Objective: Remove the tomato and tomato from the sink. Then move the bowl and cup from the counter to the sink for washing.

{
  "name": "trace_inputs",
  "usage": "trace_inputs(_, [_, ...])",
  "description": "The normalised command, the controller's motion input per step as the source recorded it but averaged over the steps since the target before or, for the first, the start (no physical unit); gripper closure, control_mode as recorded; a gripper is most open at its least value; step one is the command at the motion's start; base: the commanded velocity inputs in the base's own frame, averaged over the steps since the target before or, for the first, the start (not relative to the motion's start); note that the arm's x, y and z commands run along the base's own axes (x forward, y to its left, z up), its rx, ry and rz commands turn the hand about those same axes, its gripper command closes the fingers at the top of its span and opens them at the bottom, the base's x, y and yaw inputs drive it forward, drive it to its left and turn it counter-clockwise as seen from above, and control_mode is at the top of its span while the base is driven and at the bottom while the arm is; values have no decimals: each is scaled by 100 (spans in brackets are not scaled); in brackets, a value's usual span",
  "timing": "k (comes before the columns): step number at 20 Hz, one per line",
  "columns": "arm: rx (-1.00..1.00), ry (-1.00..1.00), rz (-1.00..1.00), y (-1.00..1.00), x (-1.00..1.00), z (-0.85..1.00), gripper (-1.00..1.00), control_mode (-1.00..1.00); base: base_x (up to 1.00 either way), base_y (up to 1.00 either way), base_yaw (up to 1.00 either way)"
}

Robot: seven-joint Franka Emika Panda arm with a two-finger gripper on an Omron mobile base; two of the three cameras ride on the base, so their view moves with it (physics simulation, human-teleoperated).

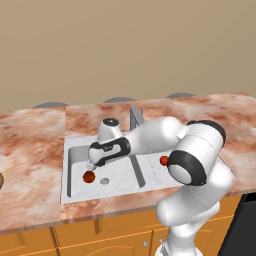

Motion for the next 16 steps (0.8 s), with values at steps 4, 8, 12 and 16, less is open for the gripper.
trace_inputs(4, [0, 0, 0, 12, 13, -18, -100, -100, 0, 0, 0])
trace_inputs(8, [0, 0, 0, 13, 12, -17, -100, -100, 0, 0, 0])
trace_inputs(12, [0, 0, 0, 13, 12, -15, -100, -100, 0, 0, 0])
trace_inputs(16, [-1, 0, 0, 12, 12, -14, -100, -100, 0, 0, 0])
